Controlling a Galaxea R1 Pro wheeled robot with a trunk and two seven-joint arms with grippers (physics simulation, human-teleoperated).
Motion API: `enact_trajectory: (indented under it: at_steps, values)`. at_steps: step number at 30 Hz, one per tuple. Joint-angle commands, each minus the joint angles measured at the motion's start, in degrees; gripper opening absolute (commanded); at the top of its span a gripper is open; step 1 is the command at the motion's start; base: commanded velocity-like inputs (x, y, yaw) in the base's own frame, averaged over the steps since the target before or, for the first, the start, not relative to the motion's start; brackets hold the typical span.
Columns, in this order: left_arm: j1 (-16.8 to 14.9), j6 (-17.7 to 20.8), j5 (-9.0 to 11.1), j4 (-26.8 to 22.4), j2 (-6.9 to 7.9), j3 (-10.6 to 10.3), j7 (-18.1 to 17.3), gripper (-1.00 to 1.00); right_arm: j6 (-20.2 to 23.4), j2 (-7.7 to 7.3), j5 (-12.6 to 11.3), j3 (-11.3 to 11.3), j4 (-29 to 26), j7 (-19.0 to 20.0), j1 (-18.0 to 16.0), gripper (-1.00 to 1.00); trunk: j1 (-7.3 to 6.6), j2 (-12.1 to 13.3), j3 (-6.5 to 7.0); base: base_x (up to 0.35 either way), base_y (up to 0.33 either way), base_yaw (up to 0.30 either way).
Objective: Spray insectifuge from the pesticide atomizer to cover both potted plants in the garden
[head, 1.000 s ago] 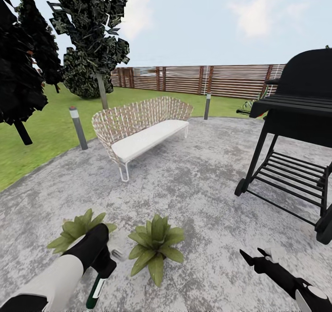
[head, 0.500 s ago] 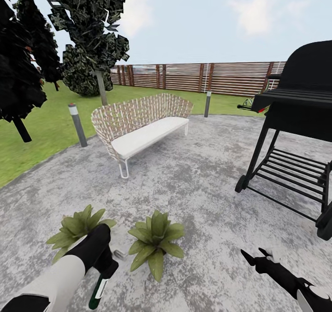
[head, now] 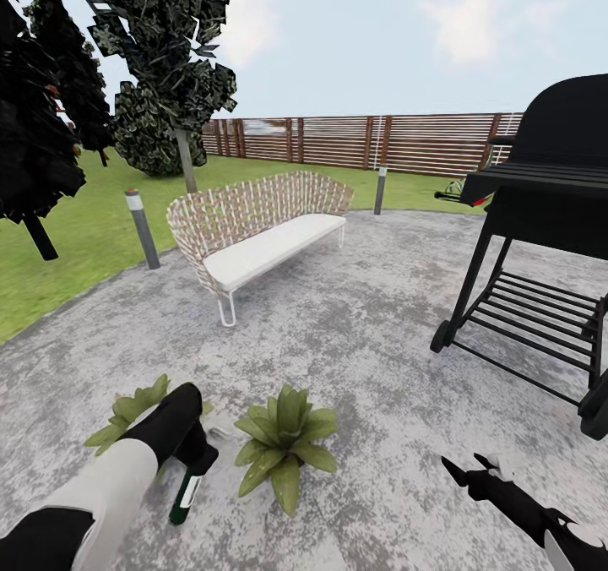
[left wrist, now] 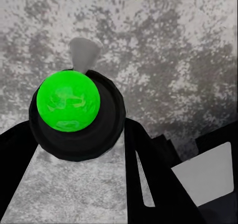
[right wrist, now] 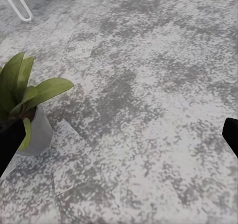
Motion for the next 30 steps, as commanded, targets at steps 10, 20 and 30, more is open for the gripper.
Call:
enact_trajectory:
  at_steps: [10, 20, 30]
  values:
    - [0.4, 0.1, -0.4, 0.8, -1.07, -0.6, -1.3, -1.00, 0.0, -0.01, -0.3, -0.1, 0.1, 0.4, 0.0, 1.00, -0.01, 0.0, -0.06, 0.000, 0.000, 0.000]
    - [-0.3, -0.9, -3.5, 0.4, 1.10, -0.5, -8.7, -1.00, 0.1, -0.02, -0.3, -0.1, 0.1, 0.4, 0.0, 1.00, -0.01, 0.0, -0.06, 0.015, 0.004, 0.000]
    - [-1.0, -0.7, -3.7, -0.1, 0.18, -7.5, -11.4, -1.00, 0.0, -0.04, -0.3, -0.1, 0.1, 0.4, 0.0, 1.00, -0.01, 0.0, -0.06, 0.135, 0.056, 0.000]
